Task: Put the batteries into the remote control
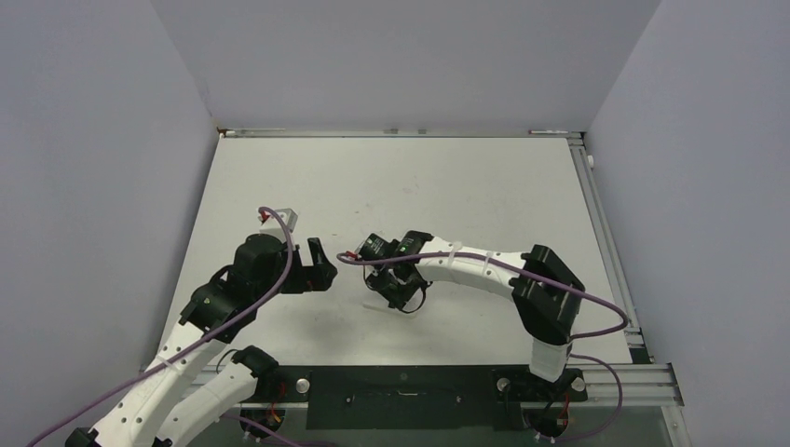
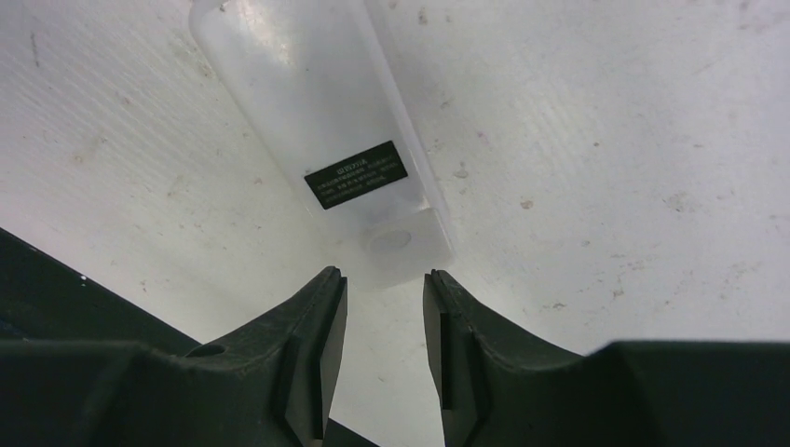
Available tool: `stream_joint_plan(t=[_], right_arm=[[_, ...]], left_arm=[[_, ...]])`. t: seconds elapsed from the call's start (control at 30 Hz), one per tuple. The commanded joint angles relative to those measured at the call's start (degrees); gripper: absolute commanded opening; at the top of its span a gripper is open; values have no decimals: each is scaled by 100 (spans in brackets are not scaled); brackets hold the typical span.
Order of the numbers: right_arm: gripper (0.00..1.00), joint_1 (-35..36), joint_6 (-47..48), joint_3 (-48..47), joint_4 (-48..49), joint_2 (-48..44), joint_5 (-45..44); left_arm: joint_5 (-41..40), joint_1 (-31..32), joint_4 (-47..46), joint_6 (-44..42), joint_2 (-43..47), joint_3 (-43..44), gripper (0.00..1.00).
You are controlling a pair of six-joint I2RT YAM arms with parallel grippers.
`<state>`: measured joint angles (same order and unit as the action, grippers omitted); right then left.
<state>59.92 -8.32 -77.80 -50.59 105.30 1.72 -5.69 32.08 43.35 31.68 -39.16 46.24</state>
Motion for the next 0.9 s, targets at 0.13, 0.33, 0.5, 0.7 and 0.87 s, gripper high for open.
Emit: stream_joint_plan(t=[0.13, 0.33, 0.5, 0.7, 0.87], right_arm=[[36, -46, -1043, 751, 938, -1464, -756], [36, -59, -1735, 1429, 1346, -1968, -998], [38, -55, -2320, 2144, 1835, -2478, -1348], [43, -59, -3171, 2696, 2072, -3055, -1974], [42, -59, -3674, 3166, 2545, -3198, -1767]], left_arm=[[546, -35, -525, 21, -275, -137, 96], [997, -43, -979, 311, -822, -401, 96], [1244, -35, -1624, 597, -1412, -717, 93], [1310, -9, -2330, 852, -2257, -1003, 89], [1384, 8, -2771, 890, -2765, -1019, 79]])
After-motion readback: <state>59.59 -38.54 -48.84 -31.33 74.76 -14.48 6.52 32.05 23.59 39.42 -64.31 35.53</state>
